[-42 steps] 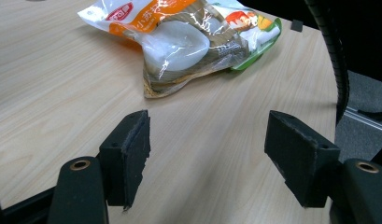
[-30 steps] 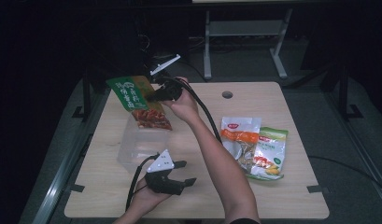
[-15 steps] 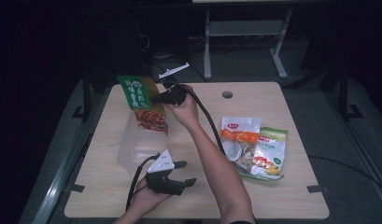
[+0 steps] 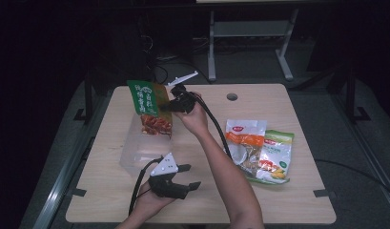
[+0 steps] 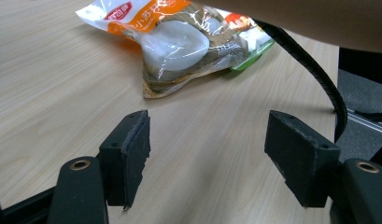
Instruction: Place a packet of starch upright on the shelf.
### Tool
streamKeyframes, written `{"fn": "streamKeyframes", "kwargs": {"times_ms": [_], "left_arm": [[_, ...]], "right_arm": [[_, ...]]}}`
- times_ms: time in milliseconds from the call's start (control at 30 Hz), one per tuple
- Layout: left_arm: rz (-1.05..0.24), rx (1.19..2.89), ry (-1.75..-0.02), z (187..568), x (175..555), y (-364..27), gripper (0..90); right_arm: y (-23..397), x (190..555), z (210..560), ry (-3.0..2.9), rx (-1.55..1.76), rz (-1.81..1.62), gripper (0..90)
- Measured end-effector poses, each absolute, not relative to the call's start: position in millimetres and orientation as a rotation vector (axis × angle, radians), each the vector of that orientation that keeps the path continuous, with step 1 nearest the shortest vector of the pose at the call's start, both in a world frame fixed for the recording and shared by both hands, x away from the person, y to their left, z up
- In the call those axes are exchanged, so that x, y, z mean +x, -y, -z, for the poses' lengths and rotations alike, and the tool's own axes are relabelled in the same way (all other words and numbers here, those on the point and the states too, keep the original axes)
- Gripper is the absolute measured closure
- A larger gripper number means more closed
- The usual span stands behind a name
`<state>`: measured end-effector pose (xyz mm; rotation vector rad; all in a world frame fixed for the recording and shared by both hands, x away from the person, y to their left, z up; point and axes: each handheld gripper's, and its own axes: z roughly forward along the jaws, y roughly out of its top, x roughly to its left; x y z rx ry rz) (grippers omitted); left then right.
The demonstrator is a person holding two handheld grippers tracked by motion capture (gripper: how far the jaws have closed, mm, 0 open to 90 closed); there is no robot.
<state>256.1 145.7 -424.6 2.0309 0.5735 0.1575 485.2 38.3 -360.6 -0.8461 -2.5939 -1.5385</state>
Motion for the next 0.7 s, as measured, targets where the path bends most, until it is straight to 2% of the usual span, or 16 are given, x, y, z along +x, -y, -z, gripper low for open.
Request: {"fn": "streamKeyframes", "kwargs": {"times_ms": [67,267,367,700], "left_arm": [[-0.160,2.028,-0.570,425.1,256.0,-145.0,31.1],[-0.154,2.030,-0.578,425.9,256.8,-145.3,31.0],[-0.154,2.029,-0.578,425.9,256.9,-145.1,31.1],[-0.148,2.026,-0.585,426.1,257.9,-145.6,31.0]], "right_arm": [[-37.6,484.6,359.7,2.617,-0.855,1.512,77.0],[-29.3,486.5,358.6,2.615,-0.875,1.451,64.9],[-21.5,486.0,356.9,2.615,-0.886,1.453,55.0],[1.2,478.7,350.2,2.614,-0.862,1.416,50.5]]}}
